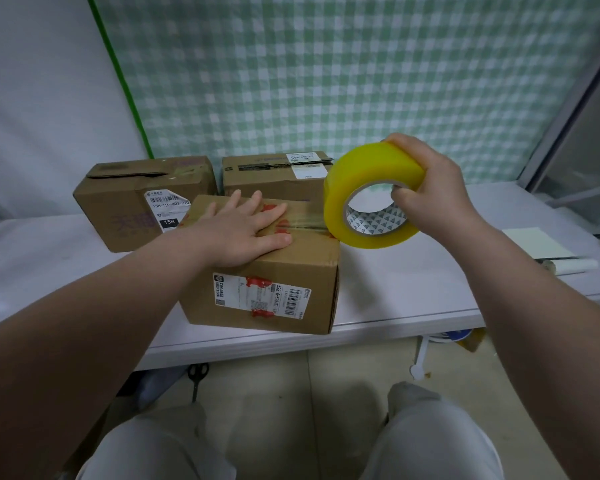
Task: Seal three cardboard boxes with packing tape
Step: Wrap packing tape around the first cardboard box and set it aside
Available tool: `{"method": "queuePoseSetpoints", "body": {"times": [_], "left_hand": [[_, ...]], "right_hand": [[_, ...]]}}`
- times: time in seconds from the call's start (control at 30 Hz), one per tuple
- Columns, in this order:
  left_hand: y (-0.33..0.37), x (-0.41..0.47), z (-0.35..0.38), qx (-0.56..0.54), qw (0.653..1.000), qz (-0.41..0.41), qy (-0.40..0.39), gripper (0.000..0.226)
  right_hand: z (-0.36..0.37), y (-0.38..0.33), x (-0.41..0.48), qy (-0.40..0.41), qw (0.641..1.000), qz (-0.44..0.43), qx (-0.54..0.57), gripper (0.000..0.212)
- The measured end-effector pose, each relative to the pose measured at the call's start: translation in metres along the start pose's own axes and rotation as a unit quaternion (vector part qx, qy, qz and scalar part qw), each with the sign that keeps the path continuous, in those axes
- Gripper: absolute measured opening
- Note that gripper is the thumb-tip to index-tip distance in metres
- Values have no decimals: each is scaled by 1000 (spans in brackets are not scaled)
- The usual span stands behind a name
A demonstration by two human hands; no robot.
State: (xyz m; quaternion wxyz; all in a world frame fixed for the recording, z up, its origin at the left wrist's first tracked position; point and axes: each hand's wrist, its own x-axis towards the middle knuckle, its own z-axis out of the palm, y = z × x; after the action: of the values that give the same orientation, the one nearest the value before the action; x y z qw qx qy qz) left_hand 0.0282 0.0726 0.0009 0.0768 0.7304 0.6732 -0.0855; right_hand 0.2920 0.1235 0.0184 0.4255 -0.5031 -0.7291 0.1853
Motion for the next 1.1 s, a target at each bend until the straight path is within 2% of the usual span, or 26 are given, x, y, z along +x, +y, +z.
{"method": "queuePoseSetpoints", "body": {"times": [0.07, 0.2, 0.27, 0.5, 0.6, 0.73, 0.8, 0.9, 1.0, 1.1], "left_hand": [[14, 0, 1, 24, 1000, -3, 14, 87], [58, -4, 4, 23, 999, 29, 27, 119], [70, -4, 7, 13, 999, 33, 34, 124], [63, -3, 23, -28, 989, 80, 118, 94], [52, -14, 26, -54, 977, 132, 160, 92], [33, -32, 32, -91, 971, 139, 169, 90], [26, -38, 33, -109, 968, 157, 161, 85], [20, -45, 33, -131, 966, 165, 147, 81], [18, -51, 37, -138, 966, 167, 142, 83], [18, -54, 39, -110, 969, 169, 146, 79]], "right_hand": [[2, 4, -3, 18, 1000, 17, 11, 69], [5, 10, -11, 49, 997, 44, 35, 67], [5, 9, -13, 55, 997, 49, 37, 67], [4, -8, -35, 65, 995, 56, 52, 62], [-1, -17, -54, 19, 991, 57, 119, 56], [-10, -30, -75, -80, 968, 64, 231, 58], [-10, -36, -83, -101, 963, 64, 240, 58], [-6, -43, -93, -123, 963, 81, 224, 71], [-2, -52, -104, -158, 943, 112, 271, 78], [1, -64, -113, -179, 919, 138, 323, 43]]}}
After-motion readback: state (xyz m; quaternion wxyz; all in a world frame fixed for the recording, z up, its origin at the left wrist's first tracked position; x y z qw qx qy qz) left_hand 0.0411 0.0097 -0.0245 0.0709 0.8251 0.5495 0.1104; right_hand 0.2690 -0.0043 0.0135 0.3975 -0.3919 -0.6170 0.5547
